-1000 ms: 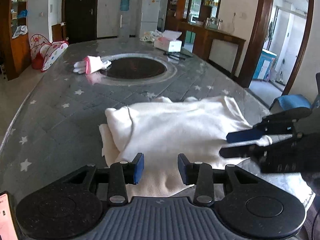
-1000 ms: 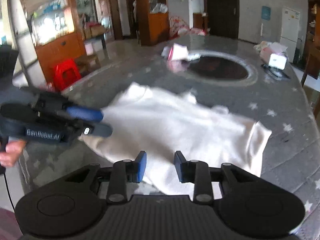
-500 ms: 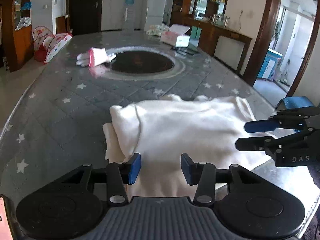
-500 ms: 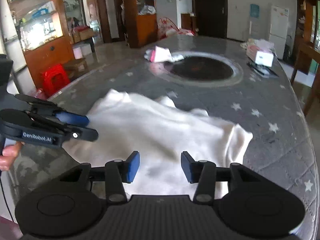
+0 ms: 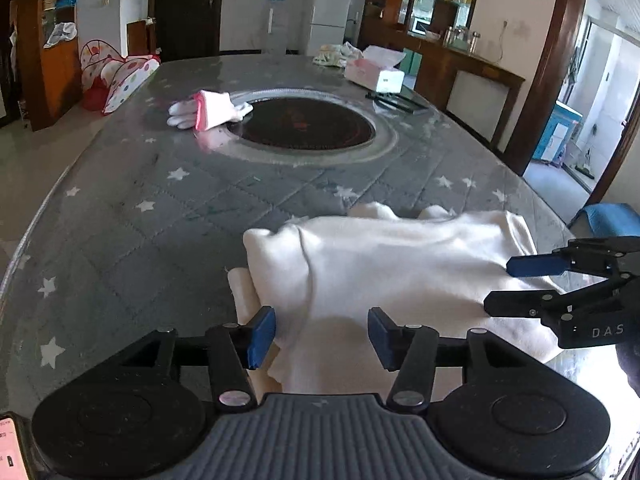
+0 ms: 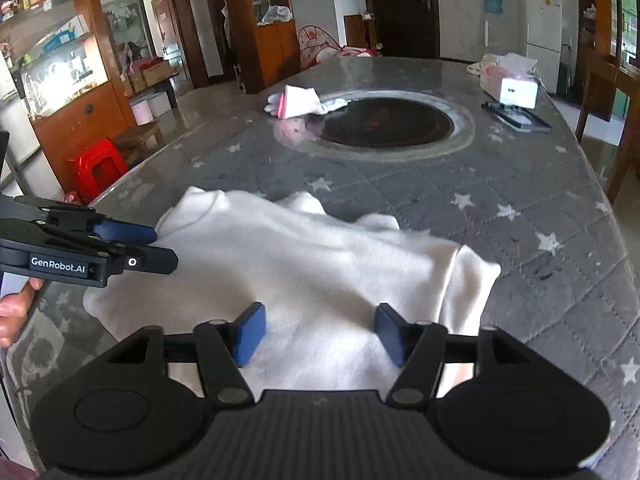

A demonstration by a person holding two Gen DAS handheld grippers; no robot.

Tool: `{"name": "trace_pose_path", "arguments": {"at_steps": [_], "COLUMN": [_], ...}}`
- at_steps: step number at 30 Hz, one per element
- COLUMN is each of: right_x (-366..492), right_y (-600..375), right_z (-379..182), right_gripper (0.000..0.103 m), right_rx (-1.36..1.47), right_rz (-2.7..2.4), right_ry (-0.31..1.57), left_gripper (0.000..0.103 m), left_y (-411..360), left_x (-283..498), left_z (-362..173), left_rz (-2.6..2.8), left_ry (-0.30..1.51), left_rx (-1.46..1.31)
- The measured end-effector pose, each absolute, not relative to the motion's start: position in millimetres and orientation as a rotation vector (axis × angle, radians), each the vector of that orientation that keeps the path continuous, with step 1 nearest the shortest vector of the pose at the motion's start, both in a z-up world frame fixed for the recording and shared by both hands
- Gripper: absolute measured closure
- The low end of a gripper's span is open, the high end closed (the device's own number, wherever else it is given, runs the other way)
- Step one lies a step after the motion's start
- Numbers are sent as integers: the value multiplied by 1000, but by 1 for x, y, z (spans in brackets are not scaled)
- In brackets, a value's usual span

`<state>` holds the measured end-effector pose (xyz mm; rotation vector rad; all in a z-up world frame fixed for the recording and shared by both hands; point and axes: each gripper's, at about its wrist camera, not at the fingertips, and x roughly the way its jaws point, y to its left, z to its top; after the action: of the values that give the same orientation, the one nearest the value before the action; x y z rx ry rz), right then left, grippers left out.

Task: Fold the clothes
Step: 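Open both grippers and pull them back from the folded sweatshirt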

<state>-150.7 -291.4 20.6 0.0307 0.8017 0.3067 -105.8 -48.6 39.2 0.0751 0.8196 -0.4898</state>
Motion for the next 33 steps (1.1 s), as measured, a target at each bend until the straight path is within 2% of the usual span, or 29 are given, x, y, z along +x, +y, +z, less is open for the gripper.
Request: {"name": "trace_pose_path", "arguments": {"at_steps": [2, 12, 25, 33], "right_x": [-151, -150, -152, -149], "right_y": [-291, -284, -285, -277], "right_z": [17, 10, 6, 10], "right_gripper": [25, 1, 0, 0], "right_rx": [37, 58, 99, 52], "right_rz": [313, 340, 332, 325], "right_ry": [801, 793, 767, 798], "left_gripper": [44, 35, 20, 0], "left_y": [-48, -45, -45, -44], "left_x": [-106, -105, -107, -115], "left_z": [37, 34, 41, 51], "left_rz": [-493, -488, -466, -442], "left_ry": [822, 835, 810, 757], "left_rx": [74, 54, 66, 75]}}
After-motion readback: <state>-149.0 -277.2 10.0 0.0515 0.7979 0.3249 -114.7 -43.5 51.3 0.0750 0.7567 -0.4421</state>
